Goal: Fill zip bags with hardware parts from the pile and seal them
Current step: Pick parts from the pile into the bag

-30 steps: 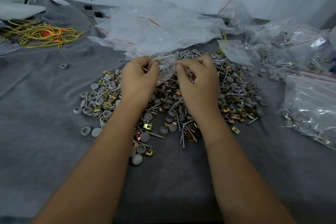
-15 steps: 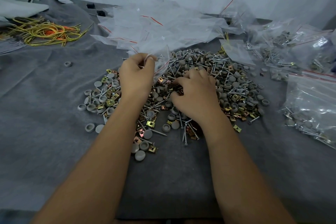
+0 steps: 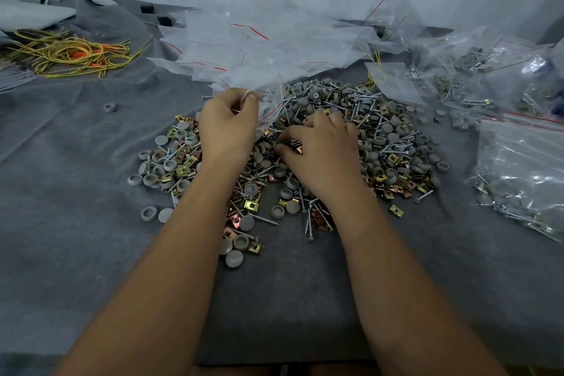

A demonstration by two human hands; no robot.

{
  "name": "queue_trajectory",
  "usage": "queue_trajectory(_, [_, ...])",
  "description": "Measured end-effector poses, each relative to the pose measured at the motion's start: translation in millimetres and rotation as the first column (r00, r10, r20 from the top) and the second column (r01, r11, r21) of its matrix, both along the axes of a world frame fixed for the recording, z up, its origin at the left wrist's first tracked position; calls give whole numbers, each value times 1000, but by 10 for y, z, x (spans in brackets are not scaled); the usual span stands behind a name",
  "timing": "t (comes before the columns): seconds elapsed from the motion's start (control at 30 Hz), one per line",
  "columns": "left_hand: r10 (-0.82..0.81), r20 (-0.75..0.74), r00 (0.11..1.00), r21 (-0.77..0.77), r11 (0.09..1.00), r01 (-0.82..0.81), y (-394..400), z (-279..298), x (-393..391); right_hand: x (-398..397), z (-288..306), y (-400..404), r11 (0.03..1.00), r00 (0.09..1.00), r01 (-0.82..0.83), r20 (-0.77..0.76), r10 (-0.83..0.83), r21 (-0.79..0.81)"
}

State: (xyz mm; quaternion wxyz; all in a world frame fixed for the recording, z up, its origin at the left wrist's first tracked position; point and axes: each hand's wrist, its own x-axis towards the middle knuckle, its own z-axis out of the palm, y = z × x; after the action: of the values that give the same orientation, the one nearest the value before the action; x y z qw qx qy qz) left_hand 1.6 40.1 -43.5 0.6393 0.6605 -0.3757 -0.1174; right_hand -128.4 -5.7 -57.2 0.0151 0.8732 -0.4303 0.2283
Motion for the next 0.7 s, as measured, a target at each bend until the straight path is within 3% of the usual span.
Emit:
queue_trajectory(0.47, [-10,34,999,21,1000,9,-25,-22,4,69,34,28,997,999,-31,21,33,-72])
queue_trajectory(0.7, [-26,30,999,16,1000,25,-32,-33,3,60,40,4,999,987,-12,158,19,-46])
